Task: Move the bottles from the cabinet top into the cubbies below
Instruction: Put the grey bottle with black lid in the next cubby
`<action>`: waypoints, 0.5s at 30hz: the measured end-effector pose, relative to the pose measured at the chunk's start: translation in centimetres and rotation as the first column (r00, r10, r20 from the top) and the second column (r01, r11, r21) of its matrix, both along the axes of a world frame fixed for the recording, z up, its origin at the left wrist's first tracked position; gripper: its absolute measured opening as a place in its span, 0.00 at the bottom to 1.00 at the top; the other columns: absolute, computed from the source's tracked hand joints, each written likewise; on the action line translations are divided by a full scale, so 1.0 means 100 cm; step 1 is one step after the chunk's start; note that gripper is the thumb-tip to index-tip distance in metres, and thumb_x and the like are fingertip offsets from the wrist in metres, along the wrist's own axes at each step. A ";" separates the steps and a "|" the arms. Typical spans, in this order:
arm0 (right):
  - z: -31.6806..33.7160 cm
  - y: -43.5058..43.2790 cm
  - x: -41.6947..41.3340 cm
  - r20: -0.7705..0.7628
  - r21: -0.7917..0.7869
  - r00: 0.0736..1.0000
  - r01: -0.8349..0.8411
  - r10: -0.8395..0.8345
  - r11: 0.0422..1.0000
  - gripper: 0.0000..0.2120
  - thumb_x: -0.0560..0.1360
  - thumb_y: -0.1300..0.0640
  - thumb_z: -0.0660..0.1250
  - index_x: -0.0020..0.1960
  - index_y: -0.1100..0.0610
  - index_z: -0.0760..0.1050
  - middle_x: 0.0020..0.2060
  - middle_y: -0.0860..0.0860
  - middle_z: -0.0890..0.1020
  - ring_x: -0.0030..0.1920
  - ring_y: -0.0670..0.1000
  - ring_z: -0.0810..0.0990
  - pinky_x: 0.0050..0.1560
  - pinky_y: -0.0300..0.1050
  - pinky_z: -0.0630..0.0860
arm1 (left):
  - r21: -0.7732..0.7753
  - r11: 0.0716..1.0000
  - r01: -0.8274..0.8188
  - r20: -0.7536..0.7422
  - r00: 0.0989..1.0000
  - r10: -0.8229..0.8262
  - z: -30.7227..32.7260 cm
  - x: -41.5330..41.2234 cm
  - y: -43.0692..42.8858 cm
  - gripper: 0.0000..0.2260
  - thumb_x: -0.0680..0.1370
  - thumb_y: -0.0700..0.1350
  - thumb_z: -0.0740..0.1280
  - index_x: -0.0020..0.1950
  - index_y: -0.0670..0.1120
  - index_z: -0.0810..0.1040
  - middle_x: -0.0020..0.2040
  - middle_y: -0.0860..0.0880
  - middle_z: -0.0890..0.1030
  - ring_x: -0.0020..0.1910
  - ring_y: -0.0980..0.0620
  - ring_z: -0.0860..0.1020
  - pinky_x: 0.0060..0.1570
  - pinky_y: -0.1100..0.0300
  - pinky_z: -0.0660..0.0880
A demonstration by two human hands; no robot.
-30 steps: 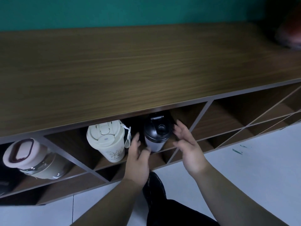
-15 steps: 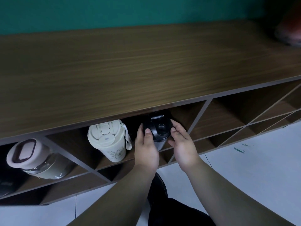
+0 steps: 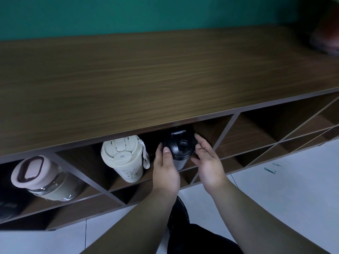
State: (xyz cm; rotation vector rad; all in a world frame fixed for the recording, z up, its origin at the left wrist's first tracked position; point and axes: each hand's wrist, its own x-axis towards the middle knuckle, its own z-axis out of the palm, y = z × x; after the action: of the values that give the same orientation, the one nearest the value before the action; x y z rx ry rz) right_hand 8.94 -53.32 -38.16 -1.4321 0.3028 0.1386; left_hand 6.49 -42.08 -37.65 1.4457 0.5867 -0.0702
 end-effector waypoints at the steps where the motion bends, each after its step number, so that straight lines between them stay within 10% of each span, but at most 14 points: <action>1: 0.004 -0.001 -0.002 -0.018 0.036 0.999 0.036 -0.036 0.999 0.19 0.83 0.58 0.56 0.73 0.51 0.69 0.71 0.53 0.75 0.72 0.51 0.71 0.75 0.58 0.64 | -0.008 1.000 -0.006 -0.018 1.000 0.006 0.002 -0.005 0.003 0.21 0.87 0.54 0.55 0.81 0.55 0.66 0.77 0.53 0.72 0.79 0.49 0.67 0.71 0.59 0.60; 6: 0.043 -0.004 -0.027 -0.040 -0.129 0.976 0.207 -0.213 0.970 0.13 0.79 0.63 0.61 0.53 0.48 0.79 0.52 0.49 0.83 0.59 0.53 0.79 0.64 0.52 0.72 | -0.046 0.991 0.126 -0.129 0.983 -0.131 0.023 -0.050 0.036 0.10 0.86 0.56 0.57 0.52 0.63 0.77 0.59 0.61 0.82 0.63 0.54 0.76 0.69 0.54 0.67; 10: 0.085 0.032 -0.059 0.035 -0.256 0.994 0.105 -0.100 0.961 0.11 0.76 0.64 0.63 0.45 0.51 0.80 0.39 0.51 0.83 0.43 0.52 0.81 0.48 0.51 0.74 | 0.044 0.984 0.175 -0.175 0.971 -0.165 0.034 -0.080 0.083 0.13 0.86 0.51 0.61 0.47 0.60 0.83 0.58 0.53 0.85 0.64 0.49 0.79 0.72 0.43 0.69; 15: 0.089 0.090 -0.070 -0.049 -0.197 0.999 -0.024 0.015 0.980 0.14 0.68 0.51 0.64 0.50 0.49 0.82 0.48 0.45 0.85 0.53 0.46 0.82 0.60 0.50 0.77 | 0.104 0.992 -0.071 -0.156 0.984 0.086 0.041 -0.088 0.114 0.10 0.85 0.49 0.61 0.52 0.55 0.82 0.57 0.50 0.83 0.60 0.48 0.79 0.66 0.45 0.73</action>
State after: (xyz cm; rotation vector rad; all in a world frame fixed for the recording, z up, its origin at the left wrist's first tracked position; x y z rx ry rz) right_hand 1.97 -44.31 -29.30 -1.6311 0.3493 0.1625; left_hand -2.34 -30.71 -33.55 1.5196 0.7874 -0.0969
